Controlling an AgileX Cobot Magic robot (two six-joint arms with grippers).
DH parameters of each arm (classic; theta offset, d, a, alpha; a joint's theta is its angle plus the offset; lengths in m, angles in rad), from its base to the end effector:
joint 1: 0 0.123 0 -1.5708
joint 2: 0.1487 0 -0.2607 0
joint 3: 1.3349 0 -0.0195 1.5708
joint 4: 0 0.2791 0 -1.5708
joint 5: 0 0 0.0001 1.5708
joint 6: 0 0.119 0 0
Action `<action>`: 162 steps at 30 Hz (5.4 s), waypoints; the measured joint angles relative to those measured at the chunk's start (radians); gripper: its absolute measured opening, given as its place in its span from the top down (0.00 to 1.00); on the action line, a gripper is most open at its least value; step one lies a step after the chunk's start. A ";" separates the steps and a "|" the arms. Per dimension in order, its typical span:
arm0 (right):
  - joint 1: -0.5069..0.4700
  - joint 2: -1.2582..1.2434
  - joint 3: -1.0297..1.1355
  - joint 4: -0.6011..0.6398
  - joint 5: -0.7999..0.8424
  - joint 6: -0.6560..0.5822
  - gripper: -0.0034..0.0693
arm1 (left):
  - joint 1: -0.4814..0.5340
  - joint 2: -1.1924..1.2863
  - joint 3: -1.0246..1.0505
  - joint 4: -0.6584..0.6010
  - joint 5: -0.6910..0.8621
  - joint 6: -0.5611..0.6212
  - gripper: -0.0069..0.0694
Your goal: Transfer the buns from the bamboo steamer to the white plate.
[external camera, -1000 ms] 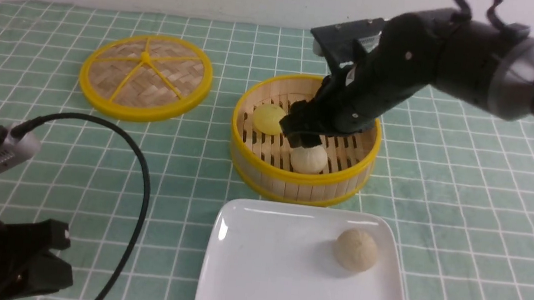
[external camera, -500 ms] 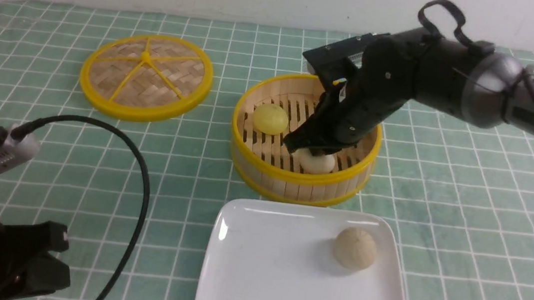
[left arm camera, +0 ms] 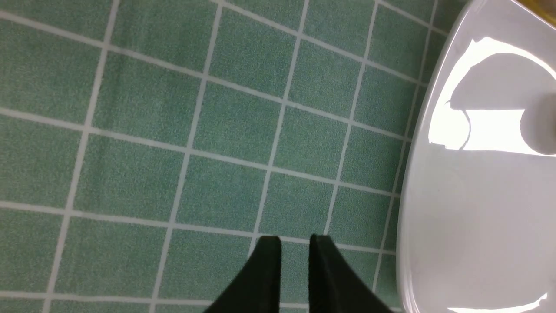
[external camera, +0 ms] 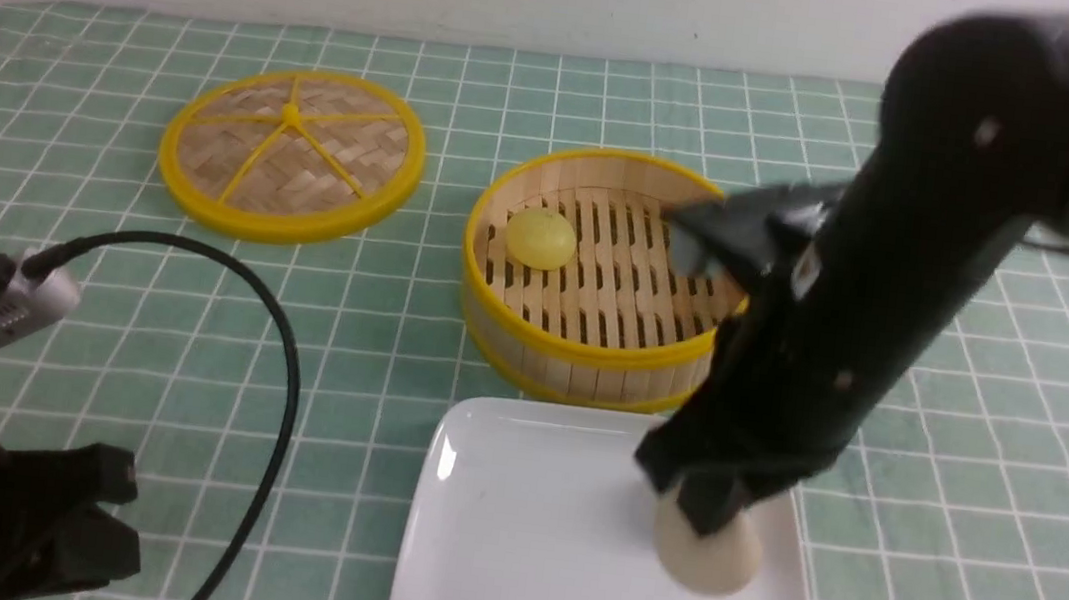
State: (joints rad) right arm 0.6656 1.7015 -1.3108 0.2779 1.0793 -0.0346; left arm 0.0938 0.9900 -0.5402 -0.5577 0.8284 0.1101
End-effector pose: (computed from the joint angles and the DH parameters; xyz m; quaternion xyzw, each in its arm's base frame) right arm 0.2712 0.2495 0.1957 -0.2878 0.9446 0.1502 0.0487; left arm 0.2109 -0.0268 0.1808 -0.1368 0.9452 -0.2146 0.2044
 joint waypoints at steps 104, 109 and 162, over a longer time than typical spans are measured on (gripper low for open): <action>0.017 -1.010 0.764 -0.472 -0.369 0.065 0.92 | -0.865 0.819 -1.159 0.528 0.411 -0.254 0.88; 0.017 -1.010 0.764 -0.472 -0.368 0.065 0.91 | -0.940 0.854 -0.932 0.533 0.289 -0.322 0.87; 0.017 -1.560 0.934 -0.397 -0.581 0.347 0.97 | -0.946 0.796 -0.865 0.684 0.120 -0.495 0.91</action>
State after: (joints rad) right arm 0.6828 0.1415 -0.3771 -0.1193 0.4986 0.3127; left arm -0.8525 1.7863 -1.4055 0.1266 0.9480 -0.3853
